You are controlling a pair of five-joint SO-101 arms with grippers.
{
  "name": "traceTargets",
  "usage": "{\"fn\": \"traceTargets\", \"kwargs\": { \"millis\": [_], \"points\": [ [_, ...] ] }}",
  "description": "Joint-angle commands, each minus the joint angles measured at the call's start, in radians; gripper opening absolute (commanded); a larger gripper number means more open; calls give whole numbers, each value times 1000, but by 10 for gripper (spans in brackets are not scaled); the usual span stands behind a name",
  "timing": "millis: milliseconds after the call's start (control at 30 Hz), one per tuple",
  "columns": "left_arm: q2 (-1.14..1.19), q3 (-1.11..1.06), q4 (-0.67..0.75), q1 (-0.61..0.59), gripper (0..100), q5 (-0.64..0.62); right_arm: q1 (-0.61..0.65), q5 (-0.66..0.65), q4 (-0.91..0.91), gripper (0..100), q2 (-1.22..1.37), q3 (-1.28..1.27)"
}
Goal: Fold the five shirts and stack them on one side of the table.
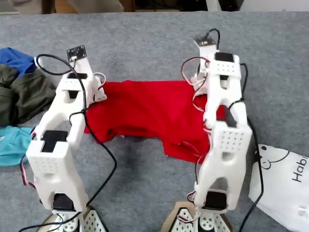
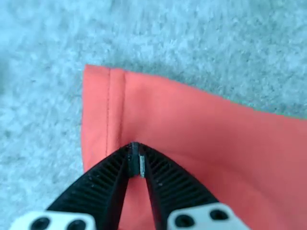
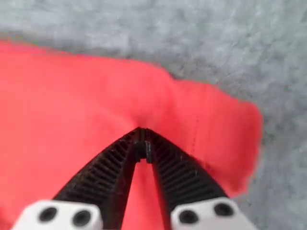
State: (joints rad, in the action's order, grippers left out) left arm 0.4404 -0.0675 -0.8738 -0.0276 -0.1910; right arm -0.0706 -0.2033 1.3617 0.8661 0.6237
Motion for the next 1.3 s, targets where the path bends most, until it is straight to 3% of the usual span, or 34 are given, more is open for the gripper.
{"fn": "traceTargets", "kwargs": {
  "millis": [0, 267, 500, 667, 900, 1133, 1267],
  "points": [
    [38, 126, -58, -12, 20, 25, -64, 3, 77, 5, 148, 300],
    [104, 292, -161, -38, 20, 224, -134, -23, 114, 5, 437, 763],
    [97, 546, -371, -14, 20, 298, -53, -89, 365, 5, 476, 1056],
    [97, 724, -600, 37, 20, 348, -12, -87, 423, 5, 366, 1023],
    [82, 816, -884, 118, 18, 397, -15, -83, 427, 5, 163, 964],
    [-226, 462, -847, 193, 18, 394, -12, -81, 427, 5, -183, 561],
    [-461, 3, -598, 216, 18, 394, -10, -81, 391, 5, -328, 285]
  ]
}}
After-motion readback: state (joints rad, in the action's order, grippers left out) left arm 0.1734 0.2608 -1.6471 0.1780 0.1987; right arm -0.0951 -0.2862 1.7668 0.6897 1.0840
